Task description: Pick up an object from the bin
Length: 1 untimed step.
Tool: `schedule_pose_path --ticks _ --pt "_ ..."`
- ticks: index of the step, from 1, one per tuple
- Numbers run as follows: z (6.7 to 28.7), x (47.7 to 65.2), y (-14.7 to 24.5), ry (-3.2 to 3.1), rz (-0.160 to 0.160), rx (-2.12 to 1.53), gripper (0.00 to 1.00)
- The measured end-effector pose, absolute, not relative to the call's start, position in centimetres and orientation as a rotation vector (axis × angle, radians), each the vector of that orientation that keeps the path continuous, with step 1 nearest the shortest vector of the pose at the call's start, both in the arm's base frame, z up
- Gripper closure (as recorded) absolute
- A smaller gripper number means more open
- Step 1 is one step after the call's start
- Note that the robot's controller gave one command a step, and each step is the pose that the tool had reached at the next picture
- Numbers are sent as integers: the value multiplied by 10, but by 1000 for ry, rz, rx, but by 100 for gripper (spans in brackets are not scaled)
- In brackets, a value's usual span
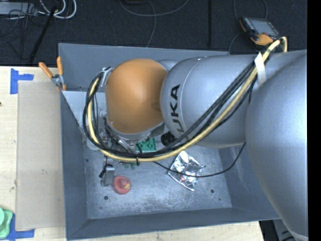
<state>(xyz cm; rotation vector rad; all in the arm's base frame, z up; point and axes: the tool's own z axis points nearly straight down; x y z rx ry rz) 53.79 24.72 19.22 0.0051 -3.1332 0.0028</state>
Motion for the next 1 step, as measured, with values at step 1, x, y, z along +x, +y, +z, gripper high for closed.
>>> schedule_pose_path --ticks 1 --pt "79 513 171 -3120 6 290 0"
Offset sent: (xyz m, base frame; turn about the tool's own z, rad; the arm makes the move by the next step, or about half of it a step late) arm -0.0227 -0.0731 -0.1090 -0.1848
